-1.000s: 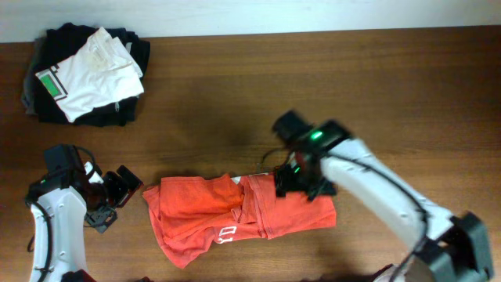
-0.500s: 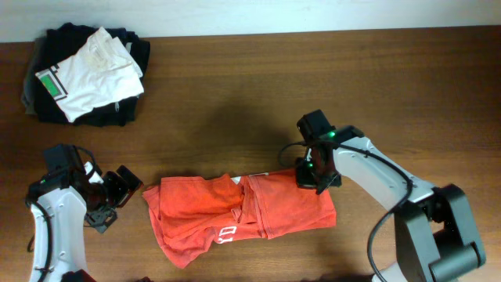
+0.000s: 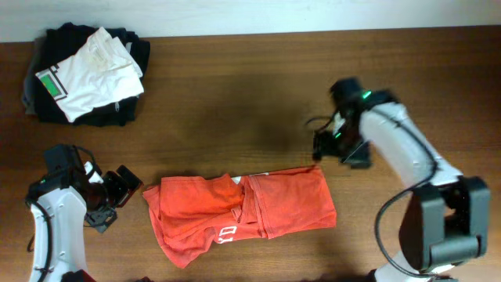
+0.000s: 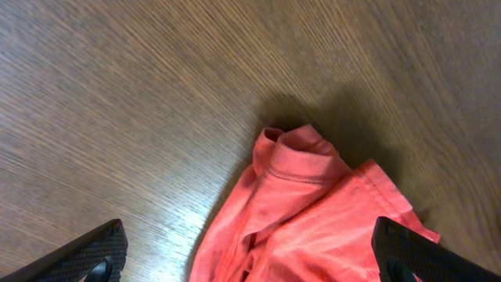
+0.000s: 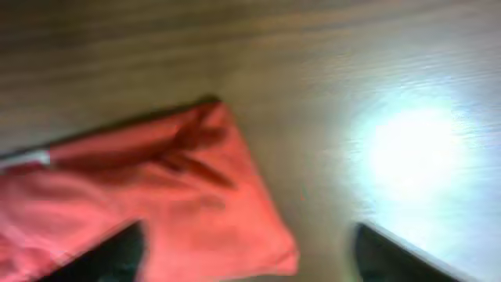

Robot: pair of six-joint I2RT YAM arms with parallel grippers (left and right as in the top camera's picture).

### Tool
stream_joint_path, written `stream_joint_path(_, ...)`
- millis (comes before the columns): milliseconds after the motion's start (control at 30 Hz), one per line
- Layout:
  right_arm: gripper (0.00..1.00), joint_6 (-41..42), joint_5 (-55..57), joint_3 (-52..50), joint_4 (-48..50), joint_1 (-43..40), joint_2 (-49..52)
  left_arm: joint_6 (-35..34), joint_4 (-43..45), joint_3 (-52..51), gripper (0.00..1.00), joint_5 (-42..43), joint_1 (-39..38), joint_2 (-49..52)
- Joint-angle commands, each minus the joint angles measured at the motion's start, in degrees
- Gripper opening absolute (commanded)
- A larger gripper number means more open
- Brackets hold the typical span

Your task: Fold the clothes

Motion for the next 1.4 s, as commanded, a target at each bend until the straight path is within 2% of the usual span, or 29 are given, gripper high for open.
stream_joint_path(0, 0.99, -6.8, -0.3, 4.6, -6.9, -4.6, -0.7, 0.5, 0.0, 0.9, 0.99, 0.6, -0.2, -0.8)
stream_joint_path(133, 0.98, -13.8, -9.0, -2.8, -6.1, -4.9, -0.7, 0.5, 0.0, 0.9, 0.99, 0.6, -0.2, -0.8)
stream_joint_path(200, 0.98, -13.7, -13.2, -9.4, -0.5, -4.4, -0.6, 0.5, 0.0, 0.9, 0.99, 0.6, -0.2, -0.8)
stream_joint_path(267, 0.98, -13.7, -21.8, -17.3, 8.1, -3.8, -0.6, 0.5, -0.1, 0.9, 0.99, 0.8, -0.2, -0.8)
stream_joint_path(533, 0.99, -9.1, -23.1, -32.2, 26.3, -2.1, -0.6, 0.5, -0.1, 0.9, 1.0, 1.3, -0.2, -0.8)
stream_joint_path(567, 0.84, -8.0, -23.1, -33.0, 27.4, -2.1, -0.6, 0.5, -0.1, 0.9, 1.0, 1.7, -0.2, -0.8)
stream_joint_path(633, 0.34, -7.1, -23.1, -33.1, 27.6, -2.2, -0.6, 0.5, 0.0, 0.9, 0.99, 1.7, -0.2, -0.8)
stream_joint_path(700, 0.04, -6.4, -23.1, -32.1, 27.1, -2.4, -0.6, 0.5, -0.1, 0.9, 0.99, 1.7, -0.2, -0.8)
stream_joint_path(767, 0.04, -4.8, -22.6, -29.5, 25.2, -3.8, -0.7, 0.5, -0.1, 0.9, 0.99, 1.7, -0.2, -0.8)
stream_joint_path(900, 0.04, -4.8, -16.4, -19.8, 14.9, -9.2, -0.7, 1.0, -0.2, 0.3, 0.99, 1.8, -0.5, -0.8)
stream_joint_path(967, 0.04, -4.7, -11.2, -14.2, 9.3, -12.3, -0.7, 5.0, 1.0, -0.7, 0.99, 4.7, -1.6, -0.8)
stream_joint_path(1100, 0.04, -4.8, -7.9, -5.1, 1.5, -18.4, -0.7, 6.3, 4.4, -3.2, 0.99, 8.7, -6.8, -0.2)
stream_joint_path(1133, 0.1, -4.9, -7.8, -4.1, 0.2, -19.5, -0.7, 7.1, 5.3, -3.8, 0.99, 10.5, -8.7, 0.0)
stream_joint_path(1167, 0.27, -5.7, -7.9, -3.8, -0.5, -20.1, -0.7, 7.9, 6.2, -4.2, 0.99, 12.5, -10.7, 0.2)
stream_joint_path(1200, 0.65, -5.9, -7.8, -3.8, -1.1, -20.3, -0.7, 8.4, 6.8, -4.4, 0.99, 14.3, -12.8, 0.4)
stream_joint_path(1233, 0.87, -5.9, -7.6, -3.8, -1.8, -20.2, -0.7, 8.3, 7.4, -4.5, 0.99, 15.0, -14.6, 0.6)
stream_joint_path(1267, 0.98, -5.9, -7.6, -3.8, -2.6, -20.1, -0.7, 8.2, 8.2, -4.5, 0.99, 15.3, -16.8, 0.8)
stream_joint_path(1367, 0.98, -5.9, -7.6, -3.8, -4.9, -20.0, -0.7, 4.6, 8.9, -4.7, 0.99, 15.3, -22.5, 1.7)
